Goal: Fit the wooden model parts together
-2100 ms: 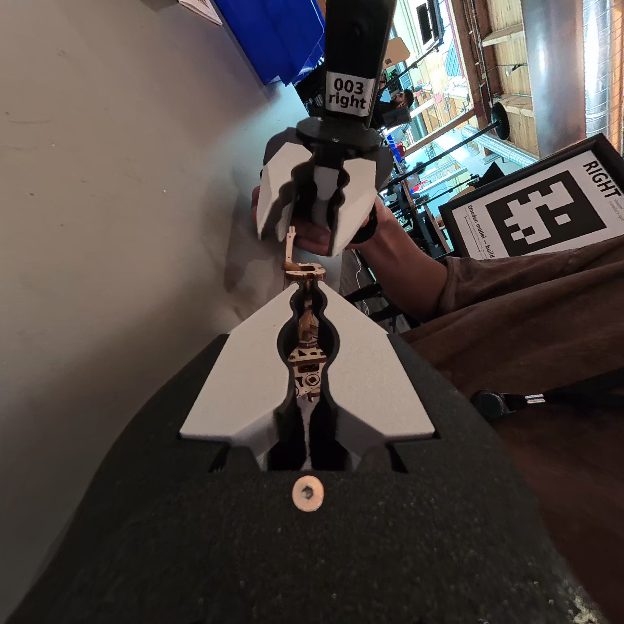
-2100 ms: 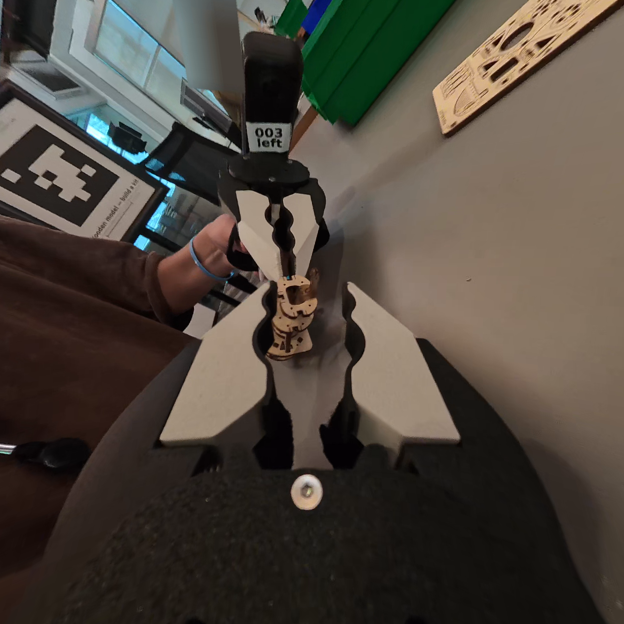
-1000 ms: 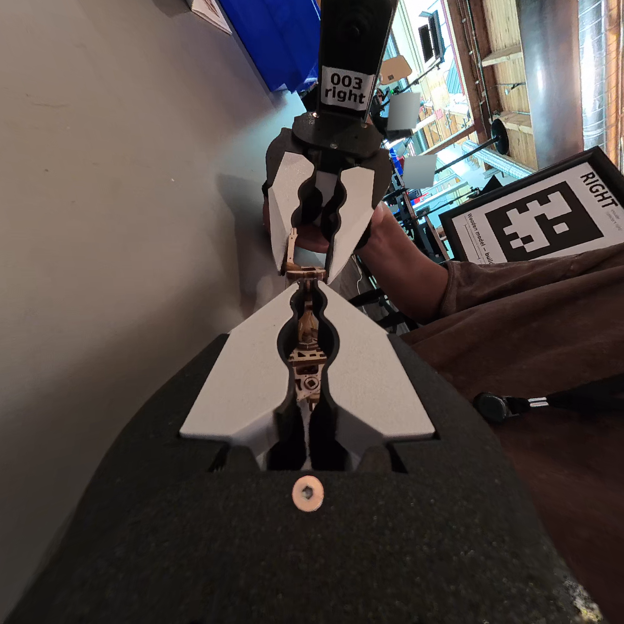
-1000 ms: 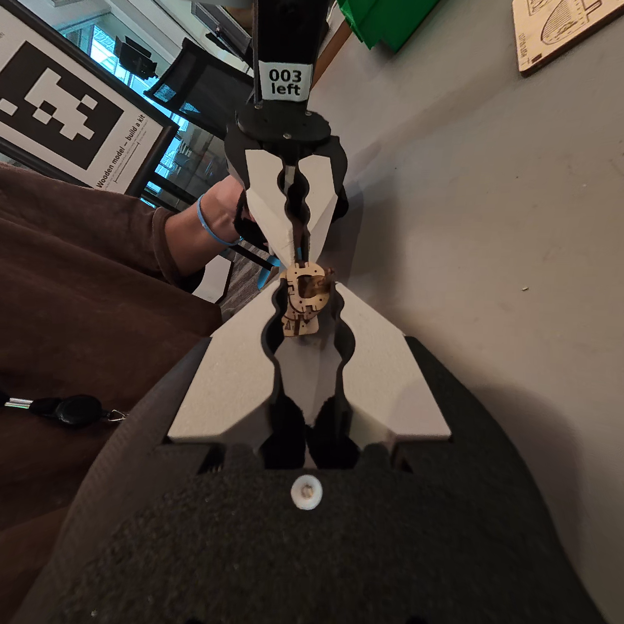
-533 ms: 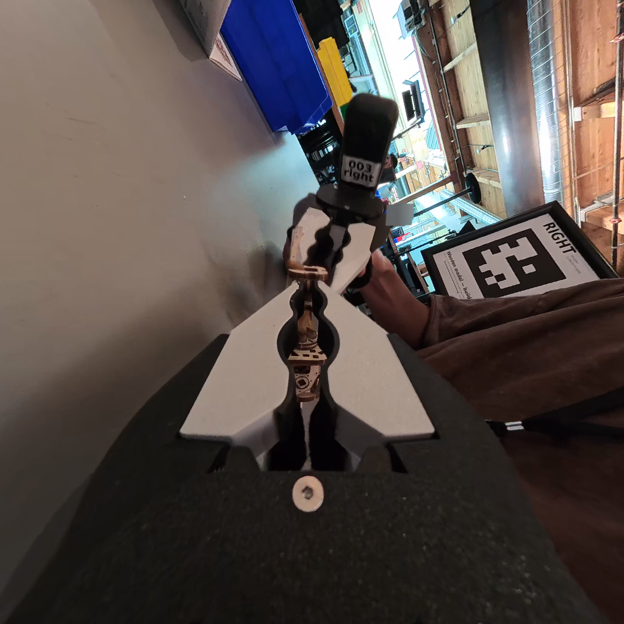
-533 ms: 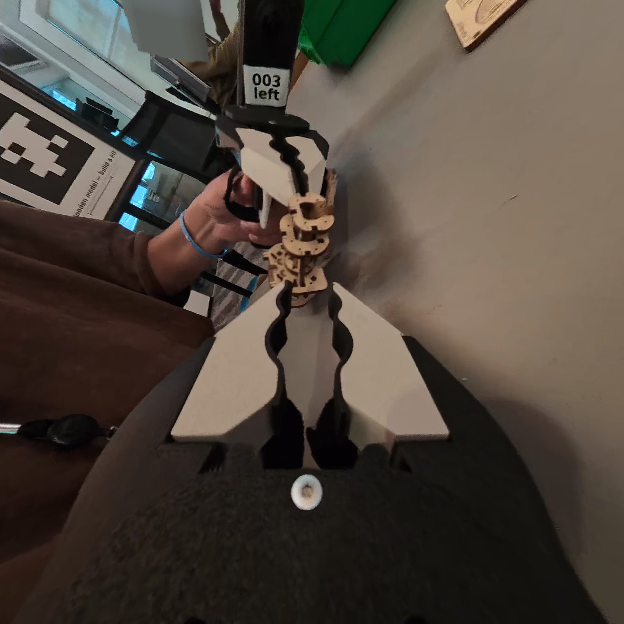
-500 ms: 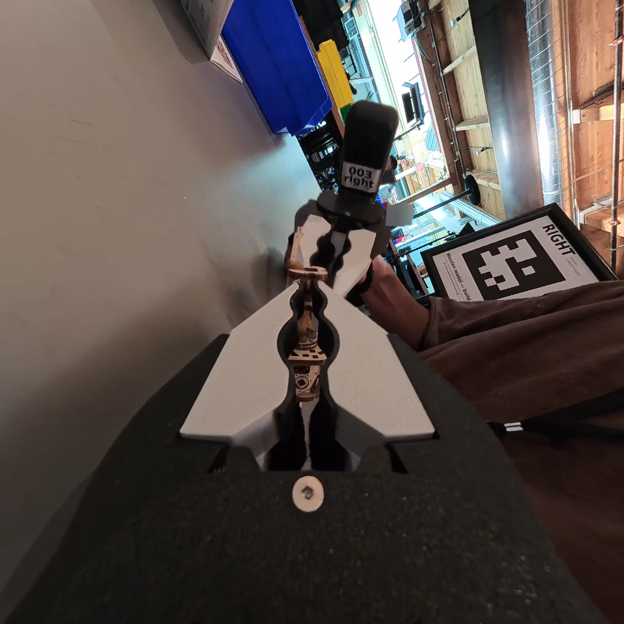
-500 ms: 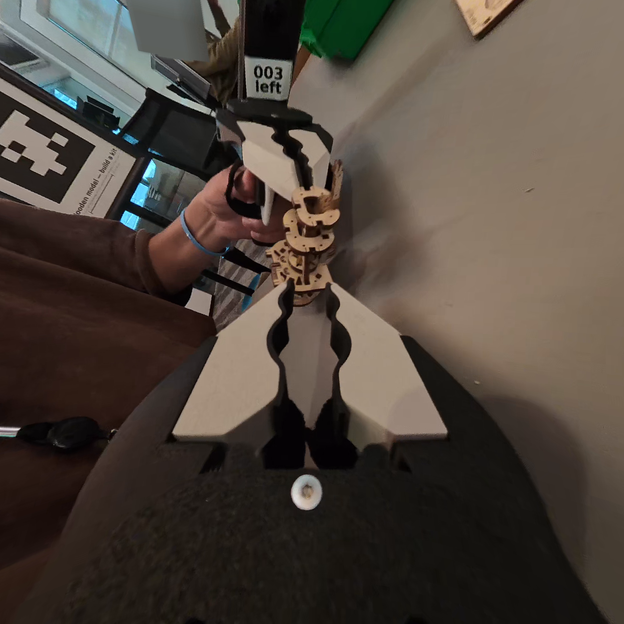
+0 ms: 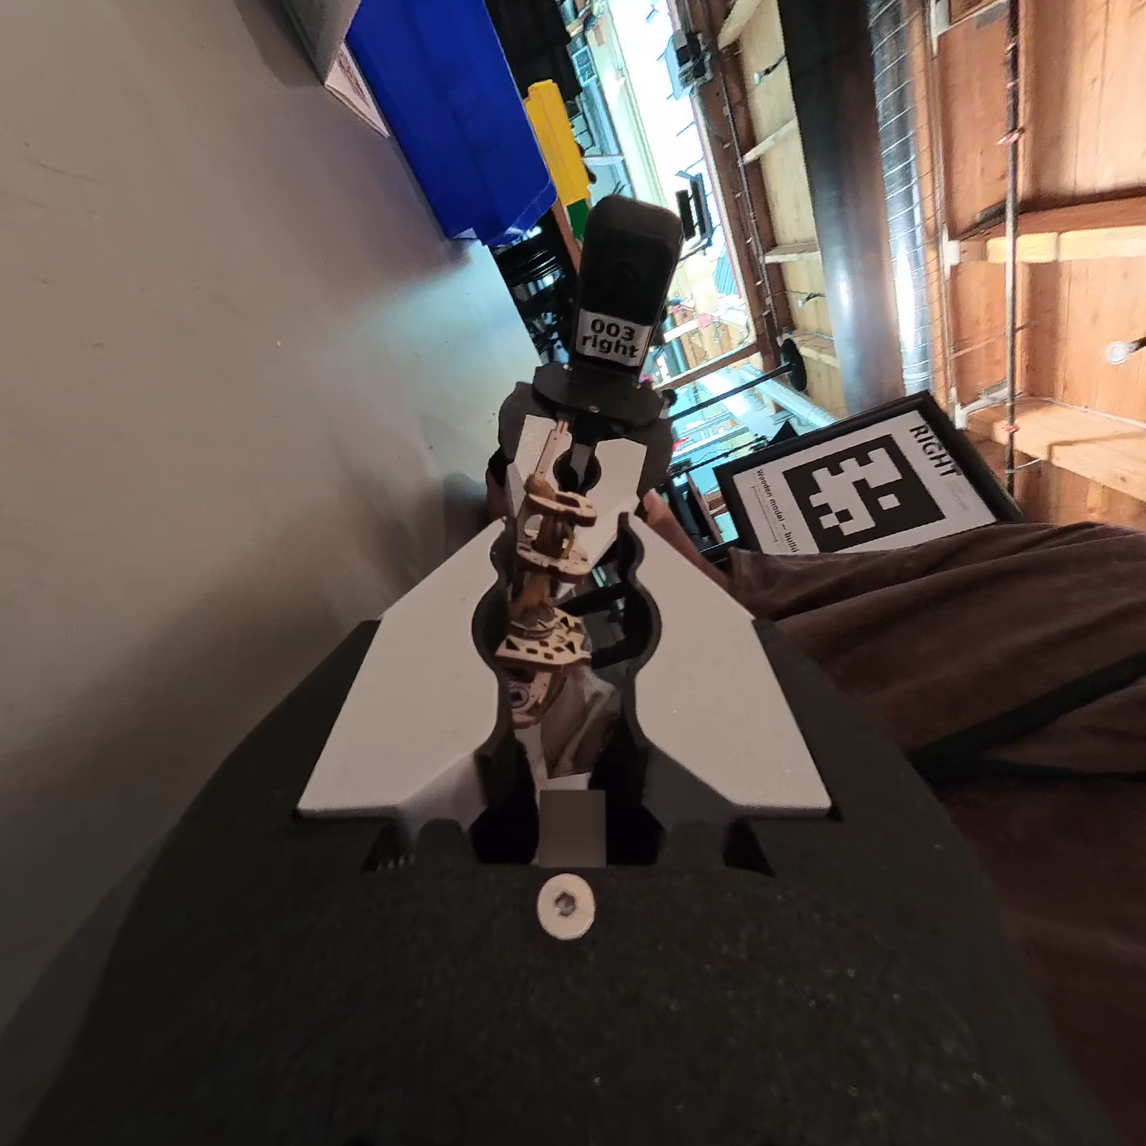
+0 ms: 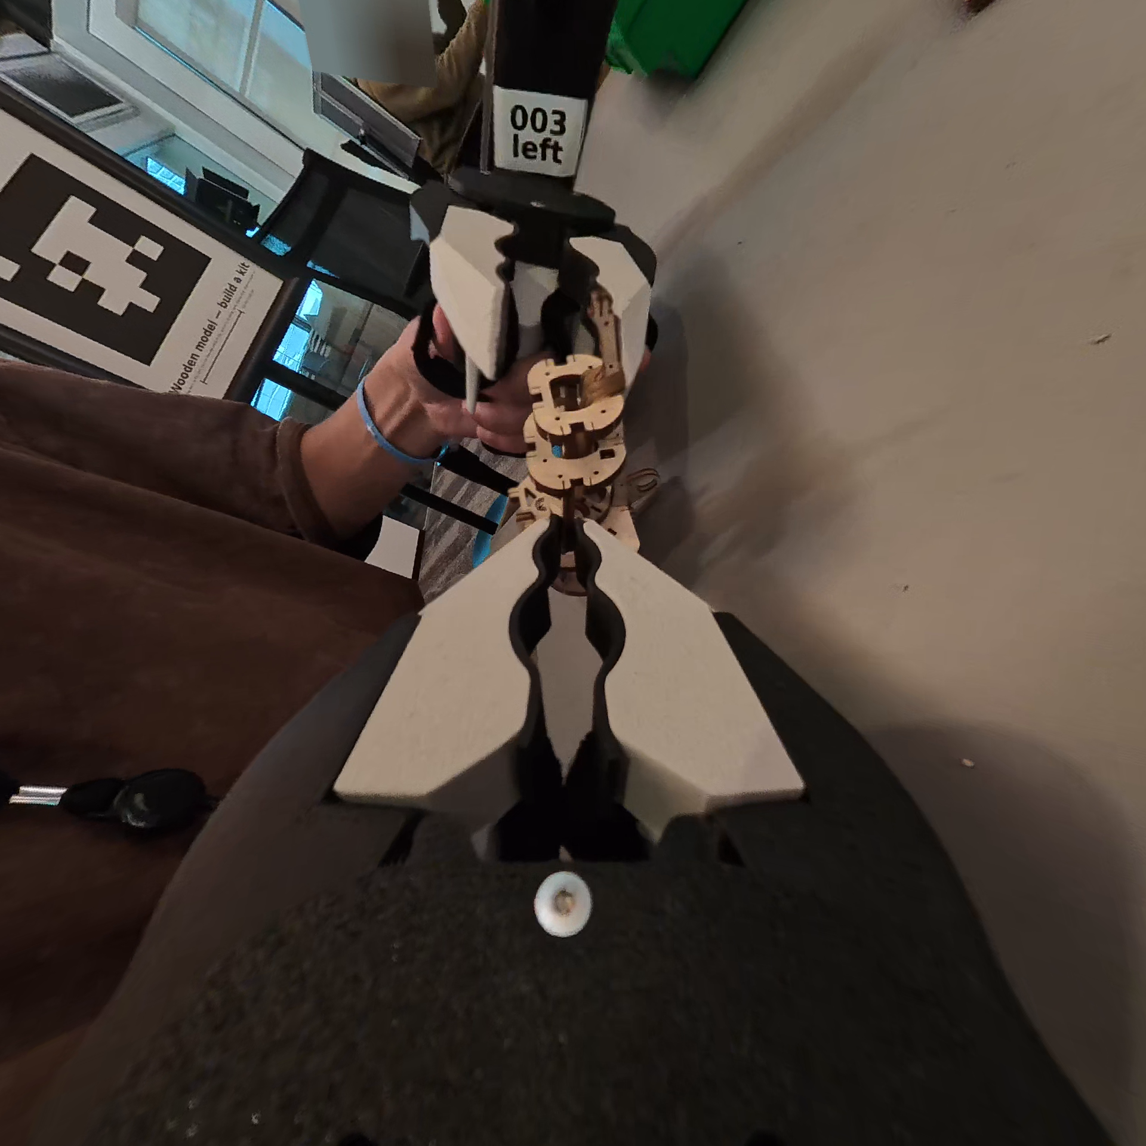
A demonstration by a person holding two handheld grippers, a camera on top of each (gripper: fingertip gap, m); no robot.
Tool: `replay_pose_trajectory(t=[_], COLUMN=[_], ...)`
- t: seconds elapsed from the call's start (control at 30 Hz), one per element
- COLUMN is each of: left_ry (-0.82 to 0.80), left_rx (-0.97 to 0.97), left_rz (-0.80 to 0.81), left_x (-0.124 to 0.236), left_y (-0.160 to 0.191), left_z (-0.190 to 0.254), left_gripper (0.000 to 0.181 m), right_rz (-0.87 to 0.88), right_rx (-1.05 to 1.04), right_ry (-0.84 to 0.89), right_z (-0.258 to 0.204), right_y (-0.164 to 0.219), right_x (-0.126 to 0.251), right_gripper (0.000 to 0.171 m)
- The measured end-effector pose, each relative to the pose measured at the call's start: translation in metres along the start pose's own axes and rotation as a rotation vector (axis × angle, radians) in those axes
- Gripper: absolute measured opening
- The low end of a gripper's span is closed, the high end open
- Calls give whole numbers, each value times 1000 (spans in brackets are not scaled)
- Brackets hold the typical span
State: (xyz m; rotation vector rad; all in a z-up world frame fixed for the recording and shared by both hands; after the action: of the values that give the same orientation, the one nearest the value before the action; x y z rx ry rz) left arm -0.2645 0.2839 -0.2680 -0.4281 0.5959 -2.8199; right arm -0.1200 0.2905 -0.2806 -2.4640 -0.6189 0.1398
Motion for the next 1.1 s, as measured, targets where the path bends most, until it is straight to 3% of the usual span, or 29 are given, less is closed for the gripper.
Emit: replay_pose_trajectory(t=[0.43,0.63,1.1], left_ry=[-154,-141,-110], left_rx=[-152,-177,-118], left_rz=[-104,-151,-174], left_x=[-2,-11,-11], left_y=[8,13,14], left_z=[-4,-1,-4], left_gripper=[42,28,27], right_rz=[10,-6,55], right_rx=[-55,-61,-74], right_ry=[-25,-24,-37], right_z=[2,3,2], right_y=[0,1,-2], right_x=[2,1,4], right_gripper=[3,3,6])
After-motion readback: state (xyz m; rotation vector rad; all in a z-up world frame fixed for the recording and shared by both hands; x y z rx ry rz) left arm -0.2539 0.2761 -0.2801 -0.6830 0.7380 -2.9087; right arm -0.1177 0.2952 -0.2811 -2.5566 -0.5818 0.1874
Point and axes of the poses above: each gripper's, where its closed fingertips meet, x back along the fingers, y out of its underside, z = x × y across the jaws, the point moved 7 cm from there along x, back along the fingers, and after that the axes turned 14 degrees about -y, right-handed, at the moved point
